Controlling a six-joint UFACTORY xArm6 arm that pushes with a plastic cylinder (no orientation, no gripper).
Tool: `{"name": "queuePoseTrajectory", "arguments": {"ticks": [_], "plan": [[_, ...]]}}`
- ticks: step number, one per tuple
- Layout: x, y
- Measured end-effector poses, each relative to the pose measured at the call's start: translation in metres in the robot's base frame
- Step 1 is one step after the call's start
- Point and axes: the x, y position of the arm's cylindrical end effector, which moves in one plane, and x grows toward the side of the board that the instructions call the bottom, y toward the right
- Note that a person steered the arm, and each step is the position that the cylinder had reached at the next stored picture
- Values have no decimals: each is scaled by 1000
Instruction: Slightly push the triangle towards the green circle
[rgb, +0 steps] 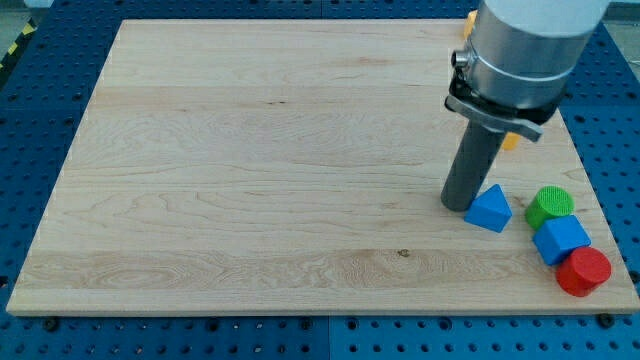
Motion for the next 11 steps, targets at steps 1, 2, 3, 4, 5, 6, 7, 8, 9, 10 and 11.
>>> {"name": "queuePoseTrajectory", "arguments": {"ticks": [1, 2, 3, 4, 5, 6, 7, 8, 9, 10, 11], "plan": [[13, 1], [-10, -9], [-12, -7], [-7, 11], [-14, 25], [-14, 41], [-14, 41], [-14, 33], [-9, 14], [10, 12], [-2, 2]]}}
